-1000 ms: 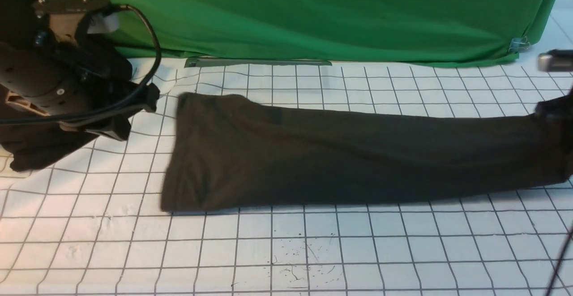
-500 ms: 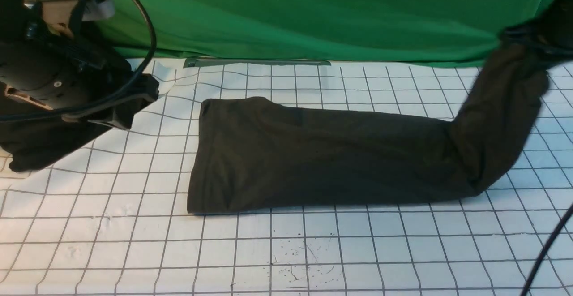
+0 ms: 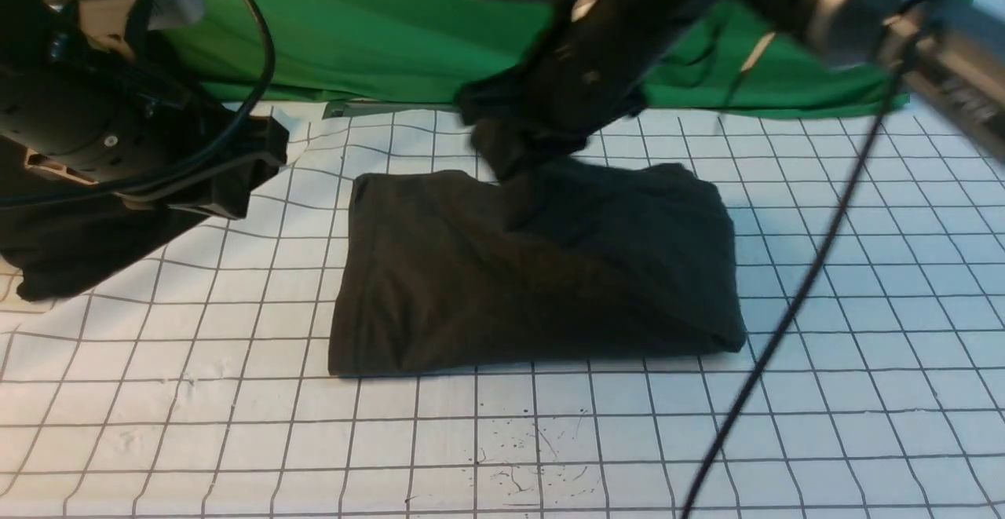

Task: Fold a long-sleeved shirt over a white checkered tablecloth.
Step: 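Fold the right end of the dark garment over onto its left end with the right gripper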

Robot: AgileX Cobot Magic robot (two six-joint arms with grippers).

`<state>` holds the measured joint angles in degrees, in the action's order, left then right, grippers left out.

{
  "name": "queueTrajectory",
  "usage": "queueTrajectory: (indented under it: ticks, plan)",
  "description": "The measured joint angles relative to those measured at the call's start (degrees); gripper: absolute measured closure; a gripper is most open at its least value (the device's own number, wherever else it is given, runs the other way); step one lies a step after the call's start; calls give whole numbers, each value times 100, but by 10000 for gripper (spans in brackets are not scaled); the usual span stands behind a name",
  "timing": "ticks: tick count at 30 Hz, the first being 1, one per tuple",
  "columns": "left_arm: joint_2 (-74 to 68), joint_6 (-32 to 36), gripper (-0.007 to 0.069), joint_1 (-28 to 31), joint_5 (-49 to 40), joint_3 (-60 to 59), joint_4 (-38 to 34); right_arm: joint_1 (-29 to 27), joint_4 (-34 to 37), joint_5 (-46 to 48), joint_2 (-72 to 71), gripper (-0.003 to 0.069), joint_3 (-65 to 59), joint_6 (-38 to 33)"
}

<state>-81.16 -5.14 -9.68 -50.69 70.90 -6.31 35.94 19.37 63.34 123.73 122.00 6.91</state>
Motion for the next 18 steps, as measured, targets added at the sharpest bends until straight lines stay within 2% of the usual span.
queueTrajectory:
  ticks: [7,9,12,13,14,15,17,18]
  plan:
    - [0,0,625,0,0,0,0,401,427,-543,629,626,206,184]
    - [0,5,625,0,0,0,-5,470,496,-896,804,596,213,292]
    - [0,5,625,0,0,0,-24,554,583,-1216,923,475,213,380]
    - [0,5,625,0,0,0,-24,576,613,-1292,925,409,213,401]
    - [0,5,625,0,0,0,-24,581,630,-1318,932,396,213,405]
    - [0,5,625,0,0,0,-24,609,665,-1355,932,300,218,406]
    - [0,5,625,0,0,0,-29,622,709,-1251,904,176,261,264]
    - [0,5,625,0,-6,0,-41,598,709,-1114,881,141,306,106]
